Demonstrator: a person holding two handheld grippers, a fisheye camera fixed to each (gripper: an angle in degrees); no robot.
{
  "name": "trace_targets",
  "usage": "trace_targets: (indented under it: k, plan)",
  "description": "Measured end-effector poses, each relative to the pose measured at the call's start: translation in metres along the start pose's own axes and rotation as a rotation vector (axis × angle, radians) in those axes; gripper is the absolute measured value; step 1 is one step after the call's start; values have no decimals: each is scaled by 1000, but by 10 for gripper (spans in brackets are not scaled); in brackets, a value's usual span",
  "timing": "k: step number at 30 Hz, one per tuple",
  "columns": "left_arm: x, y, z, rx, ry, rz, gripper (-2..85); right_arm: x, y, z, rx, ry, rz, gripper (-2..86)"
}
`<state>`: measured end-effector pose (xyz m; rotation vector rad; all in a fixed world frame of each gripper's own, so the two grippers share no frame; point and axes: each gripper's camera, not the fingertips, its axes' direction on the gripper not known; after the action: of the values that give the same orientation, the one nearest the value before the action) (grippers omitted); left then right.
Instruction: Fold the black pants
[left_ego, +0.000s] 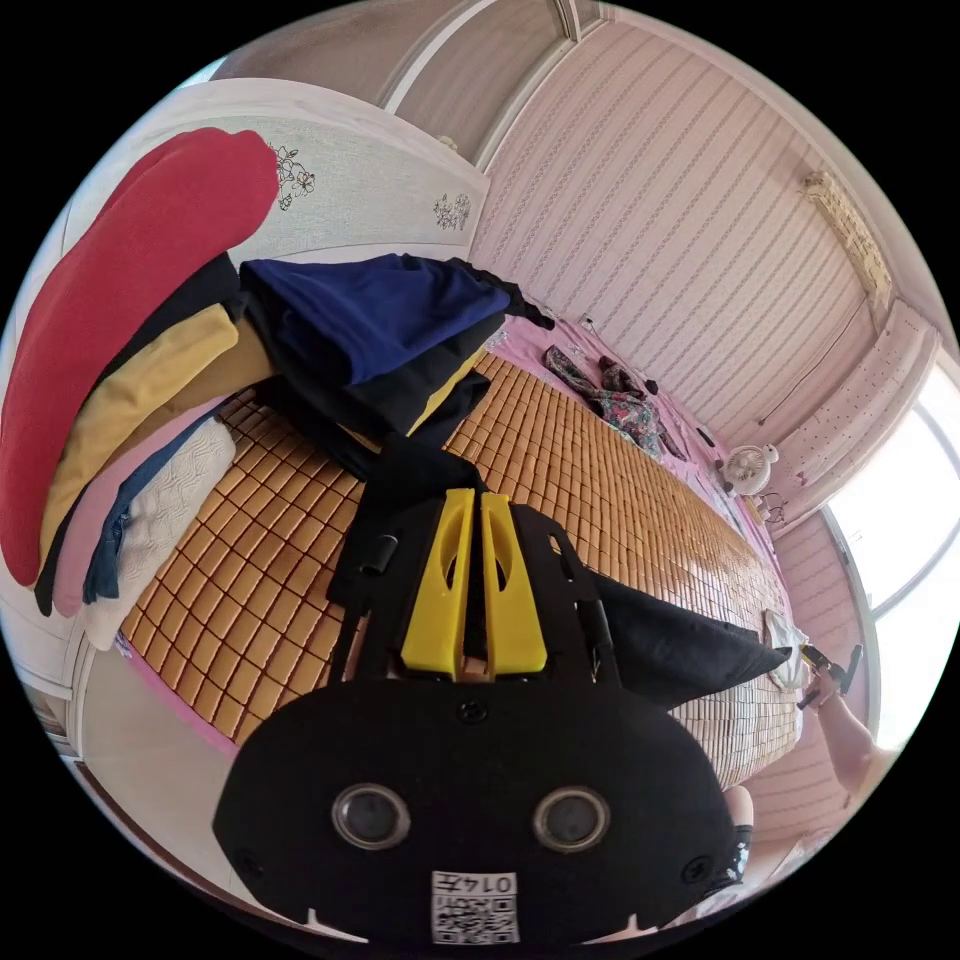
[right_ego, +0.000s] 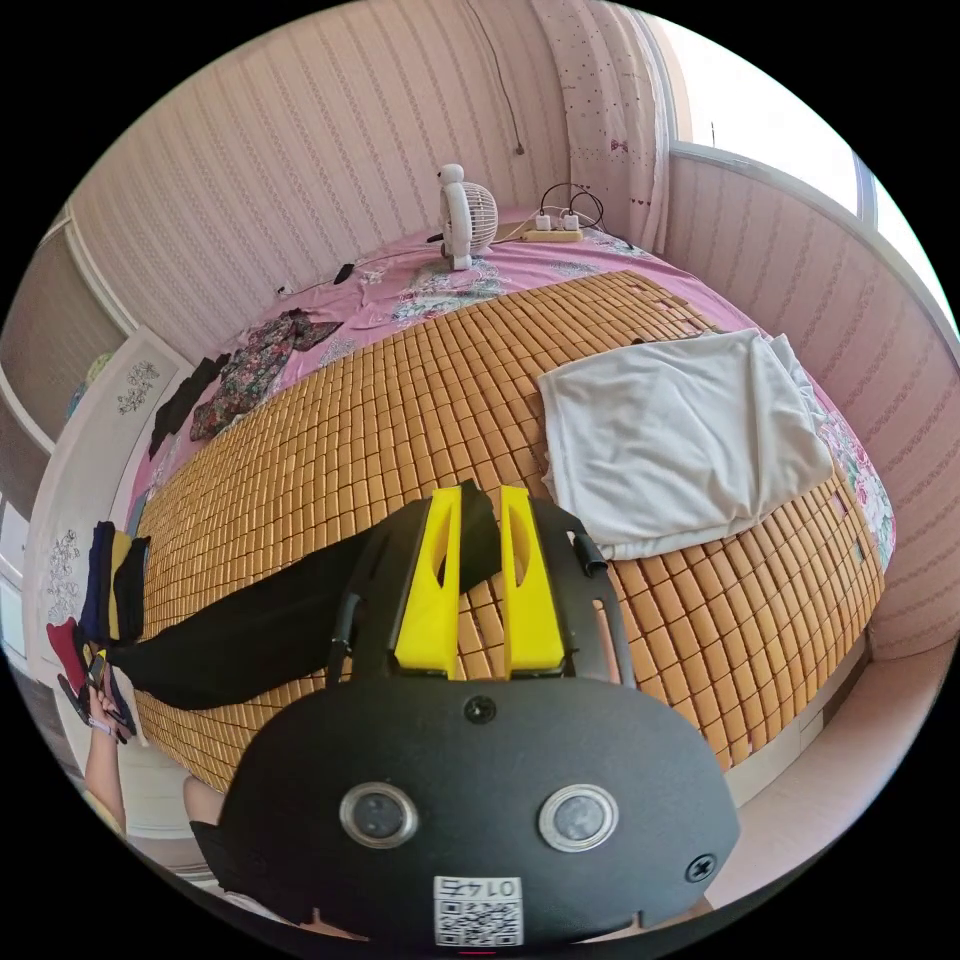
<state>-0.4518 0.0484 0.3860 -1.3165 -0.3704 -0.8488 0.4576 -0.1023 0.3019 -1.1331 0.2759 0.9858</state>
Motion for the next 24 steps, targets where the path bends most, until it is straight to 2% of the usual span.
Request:
trace_targets:
  k: [3,5,8,10,15,19,21,24]
  plan:
    - [11,5,35,-37,-115,-18,4,-15,-5,45,-155,109,-4,110]
    - [16,17,46,-26,-78,-15,7,-24,6,69,-193,185,-65,95]
    - [25,39,79,-136,-75,39,6,-29,14,92,-244,192,-96,77]
    - [28,58,113,-269,-139,55,2,-30,17,90,-208,171,-109,65]
    - [48,69,141,-409,-247,209,-5,-26,30,75,-267,161,-165,56]
    - [63,90,149,-524,-414,422,-5,-13,95,38,-338,136,-301,49]
    - [58,102,145,-535,-429,425,-4,4,129,14,-356,92,-270,47]
    - [39,118,128,-528,-359,298,-4,38,183,-26,-375,10,-187,45]
